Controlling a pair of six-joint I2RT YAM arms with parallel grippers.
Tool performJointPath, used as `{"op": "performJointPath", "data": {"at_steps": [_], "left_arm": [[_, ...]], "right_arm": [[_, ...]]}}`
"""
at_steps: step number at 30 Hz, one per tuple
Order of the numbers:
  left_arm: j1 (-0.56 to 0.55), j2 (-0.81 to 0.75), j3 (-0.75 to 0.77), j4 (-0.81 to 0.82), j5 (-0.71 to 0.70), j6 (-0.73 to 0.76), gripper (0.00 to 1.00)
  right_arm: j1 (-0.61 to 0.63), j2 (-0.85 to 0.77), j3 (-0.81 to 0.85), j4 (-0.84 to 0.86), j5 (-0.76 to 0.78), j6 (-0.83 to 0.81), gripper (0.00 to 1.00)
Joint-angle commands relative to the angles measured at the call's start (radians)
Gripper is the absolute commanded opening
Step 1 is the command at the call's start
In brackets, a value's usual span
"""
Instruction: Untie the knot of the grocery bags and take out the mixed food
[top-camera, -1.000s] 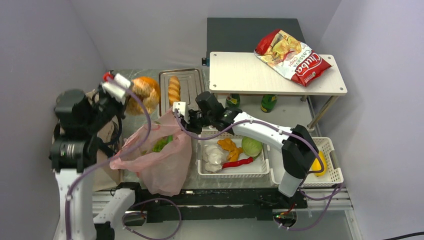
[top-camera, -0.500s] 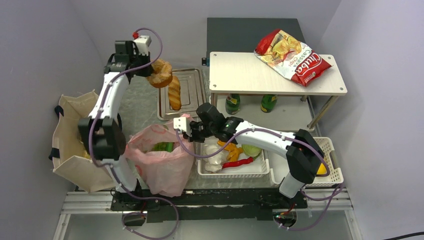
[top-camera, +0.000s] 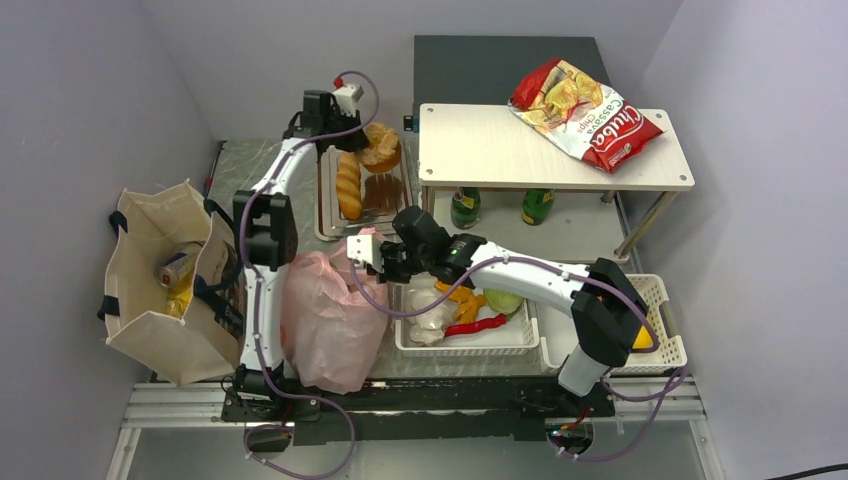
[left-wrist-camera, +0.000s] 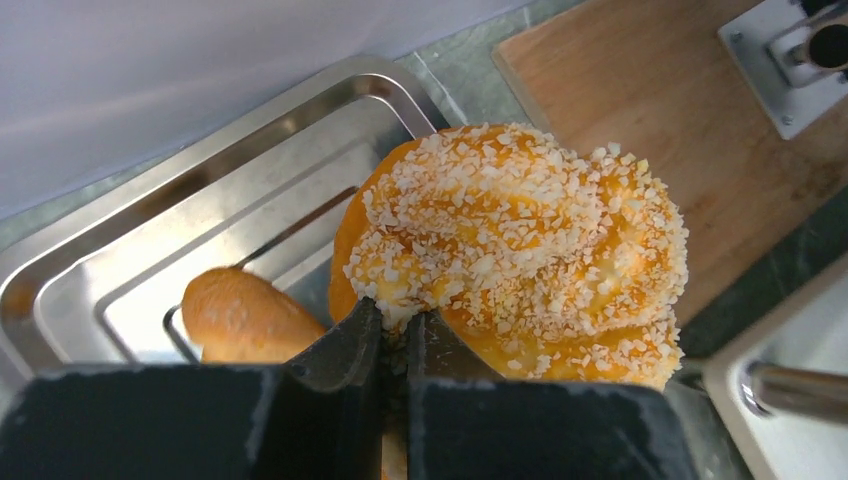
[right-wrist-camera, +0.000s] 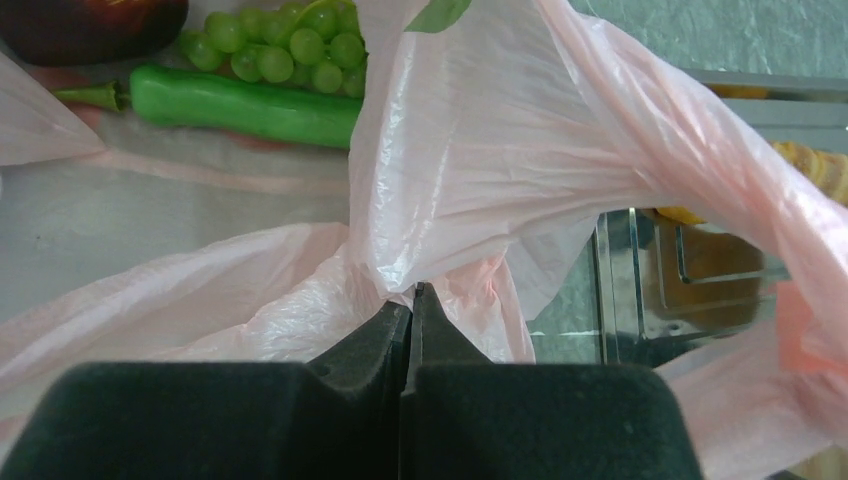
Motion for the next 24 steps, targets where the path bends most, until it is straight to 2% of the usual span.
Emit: {"op": "performJointPath", "data": {"at_steps": [1,3,5,6,9,11,13,14,19,22,24], "left_arm": [[-0.015,0.115,0.153,0.066,0.01,-0.025,0.1],[-0.02,0.128,0.136,0.099,-0.03,-0.023,0.16],[-0.021,0.131,0.113,0.128,-0.06,-0.027,0.34],[-0.021,0.133,0.117,0.131,-0.074,-0.027,0.46],[-0.018,0.112,0.143,0.115,-0.083,-0.023,0.66],[-0.014,0.055,0.126,0.115,-0.078,-0.033,0.77],[0.0,-0.031,0.076,0.128,-0.055,-0.081,0.94],[0.01,-0.078,0.056,0.127,-0.032,-0.113,0.99],[0.079,-0.371,-0.058,0.052,0.099,-0.143,0.99],[0.128,-0.562,-0.152,-0.072,0.166,-0.014,0.99],[0.185,-0.673,-0.206,-0.213,0.252,0.14,1.0]], "right_arm": [[-0.003,0.009,0.025,0.009,0.023,-0.006,0.0],[-0.003,0.013,0.029,0.008,0.03,-0.009,0.0],[-0.002,0.015,0.037,0.006,0.039,0.0,0.0],[-0.003,0.016,0.041,0.003,0.039,0.003,0.0],[-0.003,0.015,0.041,0.007,0.039,0.008,0.0],[-0.003,0.014,0.044,0.011,0.041,0.017,0.0],[-0.003,0.016,0.054,0.016,0.043,0.033,0.0],[-0.003,0.018,0.062,0.016,0.042,0.043,0.0],[-0.007,0.027,0.097,0.024,0.031,0.113,0.0],[-0.014,0.024,0.105,0.033,0.017,0.148,0.0],[-0.023,0.021,0.108,0.034,0.008,0.169,0.0]]}}
